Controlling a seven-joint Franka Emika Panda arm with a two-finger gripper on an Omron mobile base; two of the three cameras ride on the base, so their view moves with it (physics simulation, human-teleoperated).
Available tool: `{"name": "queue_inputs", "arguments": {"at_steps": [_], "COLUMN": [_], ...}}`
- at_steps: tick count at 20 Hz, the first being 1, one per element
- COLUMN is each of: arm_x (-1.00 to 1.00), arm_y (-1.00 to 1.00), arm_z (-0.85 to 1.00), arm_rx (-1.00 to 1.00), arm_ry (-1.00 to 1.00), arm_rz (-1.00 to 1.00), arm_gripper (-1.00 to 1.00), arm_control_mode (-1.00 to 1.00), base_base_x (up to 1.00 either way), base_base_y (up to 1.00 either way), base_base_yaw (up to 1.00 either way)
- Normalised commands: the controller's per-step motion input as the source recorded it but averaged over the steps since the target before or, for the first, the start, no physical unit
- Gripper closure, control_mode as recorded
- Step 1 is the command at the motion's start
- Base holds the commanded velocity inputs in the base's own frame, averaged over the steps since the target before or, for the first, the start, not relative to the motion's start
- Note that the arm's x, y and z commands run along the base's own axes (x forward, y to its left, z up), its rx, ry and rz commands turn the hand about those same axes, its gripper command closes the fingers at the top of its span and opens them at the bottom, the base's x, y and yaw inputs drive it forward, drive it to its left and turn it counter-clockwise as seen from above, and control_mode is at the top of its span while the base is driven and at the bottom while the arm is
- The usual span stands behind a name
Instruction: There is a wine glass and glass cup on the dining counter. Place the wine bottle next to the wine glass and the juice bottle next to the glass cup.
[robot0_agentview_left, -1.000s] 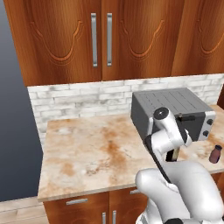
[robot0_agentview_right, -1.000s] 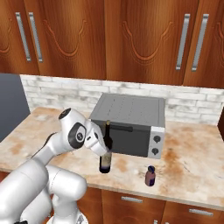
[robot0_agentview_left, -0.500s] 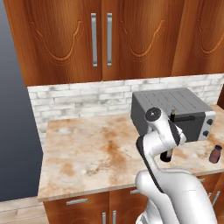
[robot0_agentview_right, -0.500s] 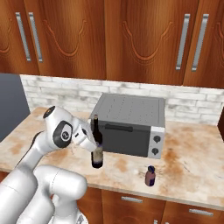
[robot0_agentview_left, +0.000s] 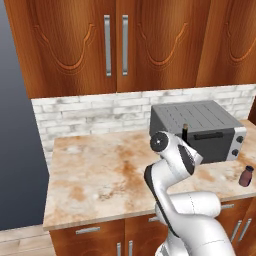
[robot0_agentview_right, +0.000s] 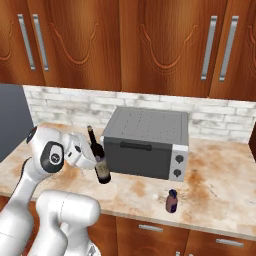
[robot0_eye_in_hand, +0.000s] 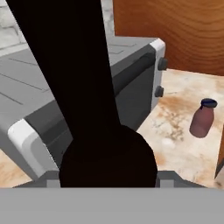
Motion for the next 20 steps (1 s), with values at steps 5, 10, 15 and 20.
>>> {"name": "queue_inputs", "arguments": {"at_steps": [5, 10, 15, 20], "arm_x": [-0.02, -0.04, -0.08, -0.11], "arm_y": [0.50, 0.46, 0.33, 0.24], "arm_z": [0.34, 0.29, 0.20, 0.10], "arm_rx": [-0.03, 0.00, 0.04, 0.10], "arm_ry": [0.00, 0.00, 0.02, 0.00], "arm_rz": [0.01, 0.00, 0.02, 0.06], "arm_gripper": [1.00, 1.00, 1.00, 1.00], "arm_control_mode": [-1.00, -1.00, -1.00, -1.00], "base_base_x": [0.00, 0.00, 0.00, 0.00], "base_base_y": [0.00, 0.00, 0.00, 0.00], "base_base_yaw": [0.00, 0.00, 0.00, 0.00]}}
